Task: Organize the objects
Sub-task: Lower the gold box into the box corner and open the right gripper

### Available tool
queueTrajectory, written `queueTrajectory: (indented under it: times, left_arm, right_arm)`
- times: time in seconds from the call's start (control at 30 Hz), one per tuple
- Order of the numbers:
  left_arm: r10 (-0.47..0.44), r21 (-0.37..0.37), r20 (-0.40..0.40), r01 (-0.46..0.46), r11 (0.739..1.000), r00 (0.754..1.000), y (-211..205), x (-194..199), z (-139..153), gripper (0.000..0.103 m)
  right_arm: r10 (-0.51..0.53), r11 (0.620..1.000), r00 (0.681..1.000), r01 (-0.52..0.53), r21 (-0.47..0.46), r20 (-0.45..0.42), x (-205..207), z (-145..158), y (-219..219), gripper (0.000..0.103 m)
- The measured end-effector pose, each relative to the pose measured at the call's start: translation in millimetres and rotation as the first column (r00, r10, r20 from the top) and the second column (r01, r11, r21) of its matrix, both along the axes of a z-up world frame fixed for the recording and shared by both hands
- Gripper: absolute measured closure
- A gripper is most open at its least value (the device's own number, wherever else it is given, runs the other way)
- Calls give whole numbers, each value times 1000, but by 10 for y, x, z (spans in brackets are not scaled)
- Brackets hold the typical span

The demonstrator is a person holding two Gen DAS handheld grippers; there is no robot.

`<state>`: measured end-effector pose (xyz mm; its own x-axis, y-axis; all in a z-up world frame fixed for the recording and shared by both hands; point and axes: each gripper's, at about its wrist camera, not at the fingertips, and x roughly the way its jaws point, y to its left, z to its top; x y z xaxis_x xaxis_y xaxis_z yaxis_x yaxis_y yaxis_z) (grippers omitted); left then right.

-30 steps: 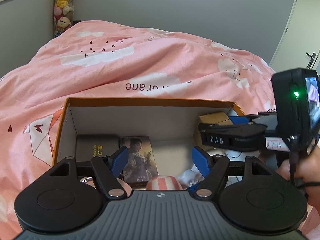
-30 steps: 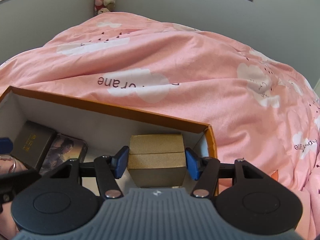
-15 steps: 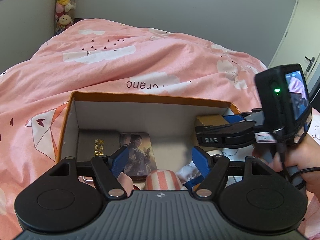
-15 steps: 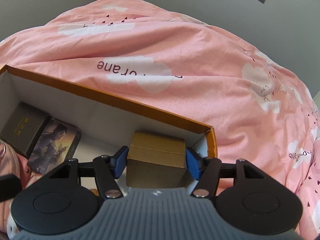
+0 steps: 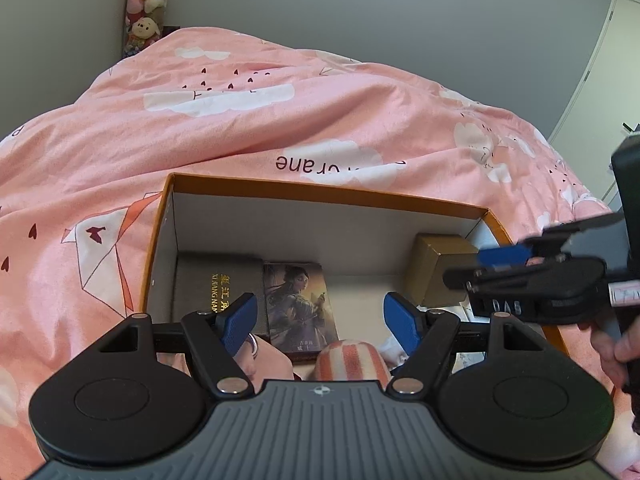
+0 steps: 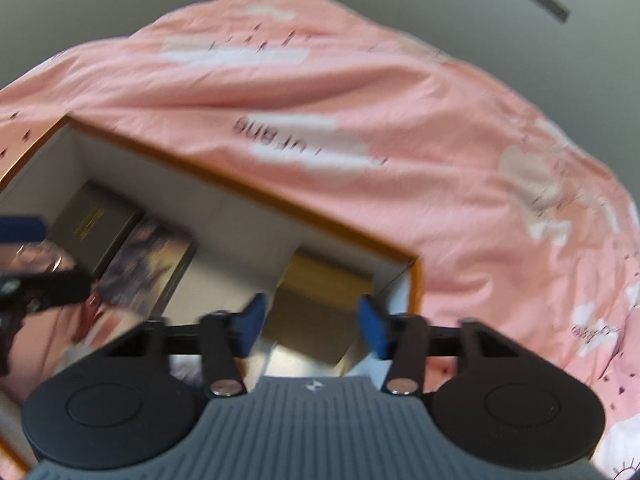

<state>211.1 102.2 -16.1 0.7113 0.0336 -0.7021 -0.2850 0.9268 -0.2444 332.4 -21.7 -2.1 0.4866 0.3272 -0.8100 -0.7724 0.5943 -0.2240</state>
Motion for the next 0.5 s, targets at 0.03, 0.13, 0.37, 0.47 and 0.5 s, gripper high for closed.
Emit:
queueTrajectory:
  times: [0.03, 0.13, 0.37, 0.47, 0.5]
  left_arm:
    - [0, -2, 0, 0, 1000, 1000, 1, -6, -1, 19]
    - [-5, -7, 0, 5, 1000, 1000, -1, -9, 1, 19]
    - [-13, -11, -10, 13, 1000, 1000, -13, 0, -39, 19]
    - [-17, -14, -12, 17, 1000, 1000, -10, -6, -51, 20]
    - [-19, -17, -13, 18, 1000, 1000, -9, -6, -54, 20]
  right_arm:
    - [4, 1000, 1000, -4, -13, -23, -11, -23, -1, 67]
    - [4, 999, 997, -7, -51, -72, -19, -124, 13, 87]
    - [-25, 994, 992, 10, -112, -127, 108, -375, 107, 91]
    - [-34, 993, 993, 21, -112, -117, 145, -426, 137, 91]
    - [-34, 993, 993, 22, -112, -110, 152, -440, 145, 91]
